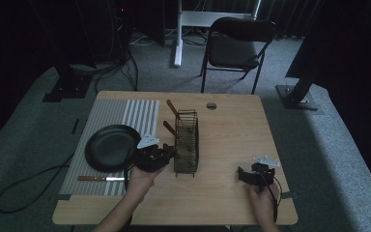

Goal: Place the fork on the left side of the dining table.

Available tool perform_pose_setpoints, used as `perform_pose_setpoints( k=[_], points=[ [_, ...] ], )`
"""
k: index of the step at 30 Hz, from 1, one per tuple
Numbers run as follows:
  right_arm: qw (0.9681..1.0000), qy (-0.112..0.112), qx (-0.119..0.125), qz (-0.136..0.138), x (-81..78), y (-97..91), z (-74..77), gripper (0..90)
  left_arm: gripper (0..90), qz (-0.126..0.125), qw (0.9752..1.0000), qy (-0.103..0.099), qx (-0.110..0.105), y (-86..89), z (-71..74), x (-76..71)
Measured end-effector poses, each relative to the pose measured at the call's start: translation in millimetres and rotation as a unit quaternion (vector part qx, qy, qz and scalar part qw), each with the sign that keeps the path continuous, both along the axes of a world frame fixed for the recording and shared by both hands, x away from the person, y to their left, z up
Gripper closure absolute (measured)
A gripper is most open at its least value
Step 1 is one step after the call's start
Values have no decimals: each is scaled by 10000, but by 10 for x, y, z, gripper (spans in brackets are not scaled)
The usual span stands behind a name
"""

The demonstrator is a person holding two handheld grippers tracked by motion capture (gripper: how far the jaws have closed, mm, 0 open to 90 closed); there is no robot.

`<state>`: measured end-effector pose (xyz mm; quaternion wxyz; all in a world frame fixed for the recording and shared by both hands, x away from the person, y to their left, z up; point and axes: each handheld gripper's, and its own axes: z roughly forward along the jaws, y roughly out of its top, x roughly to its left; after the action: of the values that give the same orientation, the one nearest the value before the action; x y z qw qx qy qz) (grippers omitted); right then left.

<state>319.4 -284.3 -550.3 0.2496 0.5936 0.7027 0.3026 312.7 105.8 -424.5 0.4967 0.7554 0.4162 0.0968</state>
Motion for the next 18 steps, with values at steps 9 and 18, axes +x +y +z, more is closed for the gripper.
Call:
perform_pose_setpoints(
  k=[9, 18],
  points=[
    [10000, 2, -5, 3, 0, -1, 0, 124, 768, -103, 9988, -406, 253, -48, 97, -77],
    [10000, 1, -7, 7, 0, -2, 0, 124, 771, -89, 9965, -730, 401, -16, 289, -121]
  ],
)
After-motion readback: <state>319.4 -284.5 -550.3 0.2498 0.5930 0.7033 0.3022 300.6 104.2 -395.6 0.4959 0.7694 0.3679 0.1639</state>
